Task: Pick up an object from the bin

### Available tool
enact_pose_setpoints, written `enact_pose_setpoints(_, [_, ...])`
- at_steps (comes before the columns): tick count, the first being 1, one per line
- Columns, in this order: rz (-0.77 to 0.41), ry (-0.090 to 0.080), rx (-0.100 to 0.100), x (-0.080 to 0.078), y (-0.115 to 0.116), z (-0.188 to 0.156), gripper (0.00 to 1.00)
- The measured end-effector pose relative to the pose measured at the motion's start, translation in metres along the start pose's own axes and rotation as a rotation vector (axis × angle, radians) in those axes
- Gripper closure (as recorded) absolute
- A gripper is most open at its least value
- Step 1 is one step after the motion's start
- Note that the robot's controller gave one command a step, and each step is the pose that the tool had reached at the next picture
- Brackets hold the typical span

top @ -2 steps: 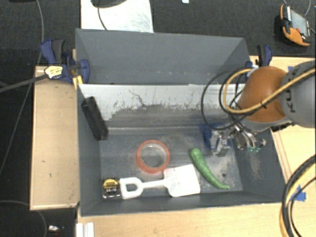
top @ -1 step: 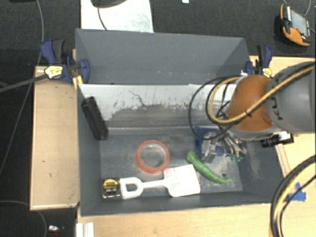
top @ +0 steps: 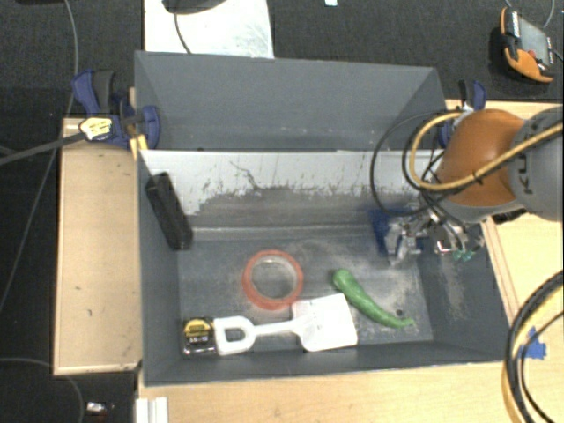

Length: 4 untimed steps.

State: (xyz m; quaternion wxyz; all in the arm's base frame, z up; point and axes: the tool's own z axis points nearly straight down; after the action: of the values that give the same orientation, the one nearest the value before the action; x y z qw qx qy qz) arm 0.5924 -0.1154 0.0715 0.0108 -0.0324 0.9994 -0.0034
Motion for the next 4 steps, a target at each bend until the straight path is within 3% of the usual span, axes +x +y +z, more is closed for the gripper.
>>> enact_pose_setpoints(1, [0.179,0.005,-0.009,0.026,0.053,-0.001,1.0])
enact_pose_setpoints(2, [0.076,-0.003,0.0,0.008,0.005,-0.002,1.0])
enact_pose_setpoints(3, [0.16,0.003,-0.008,0.008,0.044,-0.016,1.0])
enact_pose_setpoints(4, [0.066,-0.01,0.004,0.012,-0.03,-0.018,1.0])
